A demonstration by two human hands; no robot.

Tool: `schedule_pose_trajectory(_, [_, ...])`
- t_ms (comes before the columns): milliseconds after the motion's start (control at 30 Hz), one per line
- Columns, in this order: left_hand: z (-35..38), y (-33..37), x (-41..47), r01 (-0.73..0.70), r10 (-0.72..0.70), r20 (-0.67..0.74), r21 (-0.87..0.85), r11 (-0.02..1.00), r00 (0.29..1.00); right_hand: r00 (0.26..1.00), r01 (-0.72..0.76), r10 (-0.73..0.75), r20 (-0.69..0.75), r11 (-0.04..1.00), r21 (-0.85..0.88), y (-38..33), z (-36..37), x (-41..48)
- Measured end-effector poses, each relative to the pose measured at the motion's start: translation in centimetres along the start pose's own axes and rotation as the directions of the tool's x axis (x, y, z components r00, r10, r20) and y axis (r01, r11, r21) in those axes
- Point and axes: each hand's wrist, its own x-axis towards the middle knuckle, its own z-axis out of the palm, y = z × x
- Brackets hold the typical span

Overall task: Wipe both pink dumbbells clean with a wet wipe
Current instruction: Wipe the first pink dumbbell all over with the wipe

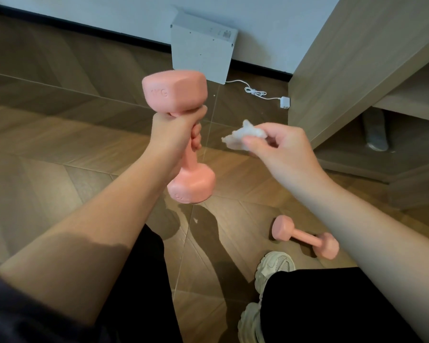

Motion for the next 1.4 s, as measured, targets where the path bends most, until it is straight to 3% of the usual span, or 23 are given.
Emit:
schedule_pose_trajectory(167, [0.2,-0.4,-0.6,0.001,-0.004,0.033,0.097,0.995,0.999,0.972,-0.228,0.235,0.004,0.94,0.253,-0.5,-0.5,0.3])
schedule_pose_trajectory(300, [0.4,-0.8,-0.8,0.041,-0.046,0.044,0.115,0.993,0.998,0.961,-0.23,0.273,-0.051,0.887,0.401,-0.9,-0.9,0.6])
schedule_pose_trajectory(400, [0.8,-1.5,-0.9,0.021,-0.034,0.047,0.256,0.966,0.998,0.97,-0.15,0.212,-0.115,0.904,0.401,-1.2,-1.1,0.8])
schedule_pose_trajectory(500, [1.2,-2.3,-1.1,-0.103,0.061,0.101,0.486,0.868,0.993,0.984,0.009,0.045,-0.175,0.955,0.296,-1.7,-1.1,0.8])
schedule_pose_trajectory(600, [1.3,-2.7,-1.1,-0.197,0.127,0.158,0.598,0.776,0.979,0.989,0.132,-0.121,-0.083,0.981,0.143,-1.3,-0.5,0.3])
schedule_pose_trajectory(767, [1.2,-2.7,-0.9,-0.261,0.162,0.214,0.6,0.757,0.963,0.962,0.266,-0.267,0.05,0.964,0.015,-0.7,0.2,-0.6])
schedule_pose_trajectory(933, [1.5,-2.9,-1.1,-0.484,0.267,0.405,0.761,0.432,0.874,0.977,0.185,-0.192,0.089,0.979,0.085,-0.8,-0.3,-0.3])
schedule_pose_trajectory(1100, [1.4,-3.6,-0.3,-0.494,0.285,0.421,0.824,0.275,0.861,0.978,0.187,-0.192,0.085,0.98,0.067,-0.7,-0.4,-0.3])
schedule_pose_trajectory(1300, [1.4,-4.3,0.5,-0.392,0.19,0.351,0.88,0.267,0.917,0.974,0.223,-0.225,0.004,0.967,0.123,-0.3,-0.3,-0.5])
schedule_pose_trajectory(1400, [1.3,-4.1,0.8,-0.398,0.201,0.347,0.843,0.362,0.916,0.963,0.27,-0.27,-0.021,0.956,0.116,0.1,0.1,-0.7])
